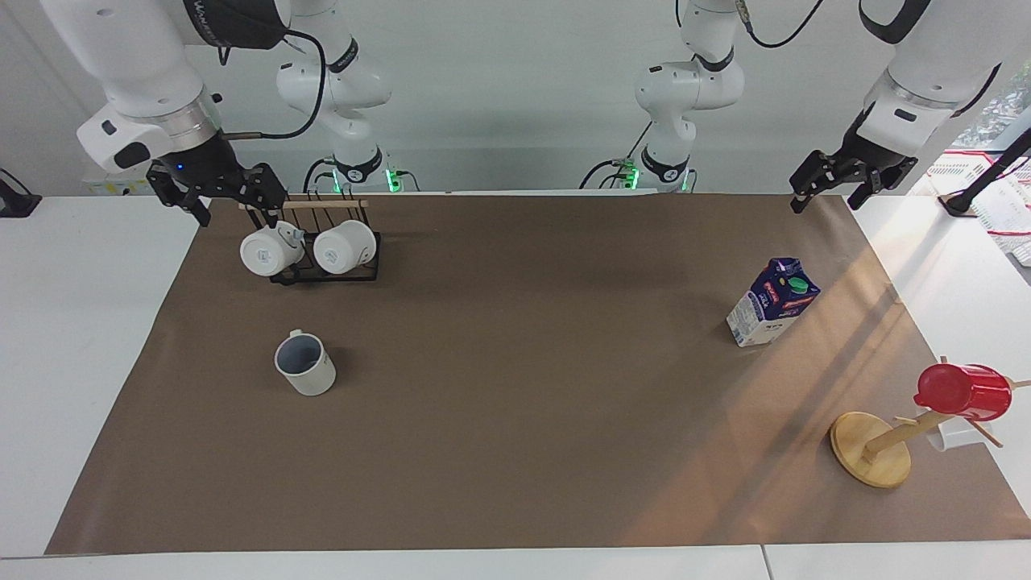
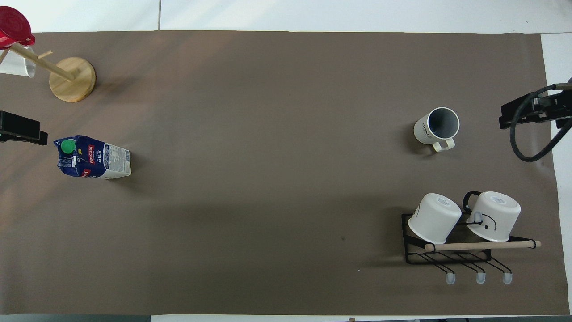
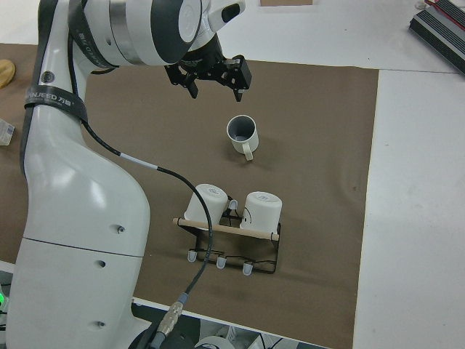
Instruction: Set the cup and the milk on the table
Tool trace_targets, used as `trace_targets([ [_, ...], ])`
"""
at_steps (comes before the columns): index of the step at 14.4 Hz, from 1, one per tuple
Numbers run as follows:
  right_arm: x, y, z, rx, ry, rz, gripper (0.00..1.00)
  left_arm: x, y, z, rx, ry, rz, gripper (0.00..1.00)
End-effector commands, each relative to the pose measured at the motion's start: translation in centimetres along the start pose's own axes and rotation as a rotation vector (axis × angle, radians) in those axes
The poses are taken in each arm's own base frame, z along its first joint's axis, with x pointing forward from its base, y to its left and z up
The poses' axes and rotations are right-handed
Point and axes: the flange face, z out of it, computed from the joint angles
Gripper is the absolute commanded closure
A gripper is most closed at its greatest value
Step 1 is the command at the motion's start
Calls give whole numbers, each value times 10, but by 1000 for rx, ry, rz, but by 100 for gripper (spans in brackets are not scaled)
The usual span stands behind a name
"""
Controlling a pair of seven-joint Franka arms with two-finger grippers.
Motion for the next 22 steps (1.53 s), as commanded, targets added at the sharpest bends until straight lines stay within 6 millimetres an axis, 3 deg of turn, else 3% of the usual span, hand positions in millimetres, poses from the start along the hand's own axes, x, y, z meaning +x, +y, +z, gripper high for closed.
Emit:
trace_targets([
  [1,-7,4,8,13,30,-15,0,-8,-3,-1,18,-5,9,0],
  [5,-4,9,16,18,30,-73,0,-8,-3,-1,18,-5,9,0],
  [8,23,17,44,42,51,-275,0,-8,-3,-1,18,-5,9,0],
  [12,69,22,100,39,110,-416,0,-8,-3,-1,18,-5,9,0],
  [16,74,19,184,3,182,-605,0,-8,-3,-1,18,-5,9,0],
  [22,93,15,256,23,177,-722,0,-8,-3,-1,18,-5,9,0],
])
